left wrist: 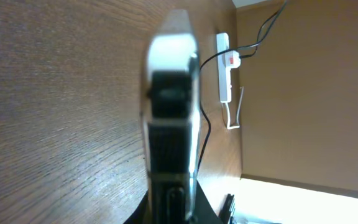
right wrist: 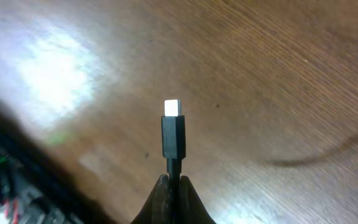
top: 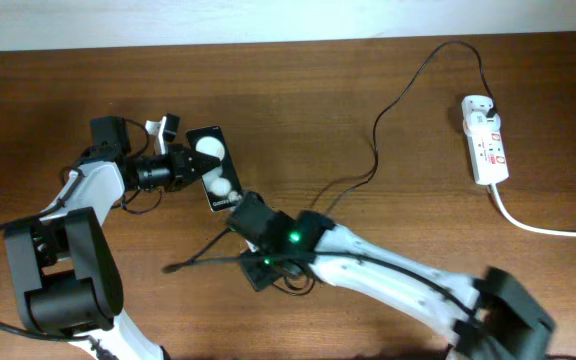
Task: Plug charger to phone and switch on socket
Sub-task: 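Align the plug under the phone's bottom port with the right gripper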
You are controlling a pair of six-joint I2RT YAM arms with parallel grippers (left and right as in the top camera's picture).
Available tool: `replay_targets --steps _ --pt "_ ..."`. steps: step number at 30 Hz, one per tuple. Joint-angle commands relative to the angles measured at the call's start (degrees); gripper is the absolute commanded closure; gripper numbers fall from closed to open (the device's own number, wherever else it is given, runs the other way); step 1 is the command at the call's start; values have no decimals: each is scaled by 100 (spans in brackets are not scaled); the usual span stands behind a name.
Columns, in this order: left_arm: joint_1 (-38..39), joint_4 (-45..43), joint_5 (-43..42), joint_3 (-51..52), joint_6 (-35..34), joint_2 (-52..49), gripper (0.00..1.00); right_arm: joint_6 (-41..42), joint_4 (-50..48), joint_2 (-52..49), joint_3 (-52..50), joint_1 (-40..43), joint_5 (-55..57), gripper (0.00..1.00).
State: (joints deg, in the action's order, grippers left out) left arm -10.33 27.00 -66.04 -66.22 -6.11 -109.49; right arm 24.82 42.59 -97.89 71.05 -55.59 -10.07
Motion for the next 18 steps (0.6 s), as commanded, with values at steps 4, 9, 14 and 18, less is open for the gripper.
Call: replay_targets --steps 4,9,14,18 --pt "431 -74 -293 -15 192 162 100 516 -1797 815 -1443 -26 -28 96" --pt "595 -127 -13 -15 160 162 100 872 -3895 815 -2601 -22 -26 96" --pt "595 -127 -9 -15 146 162 100 870 -4245 815 -2734 -22 83 96" --pt "595 -129 168 -15 146 162 100 868 -4393 815 -2734 -22 83 96"
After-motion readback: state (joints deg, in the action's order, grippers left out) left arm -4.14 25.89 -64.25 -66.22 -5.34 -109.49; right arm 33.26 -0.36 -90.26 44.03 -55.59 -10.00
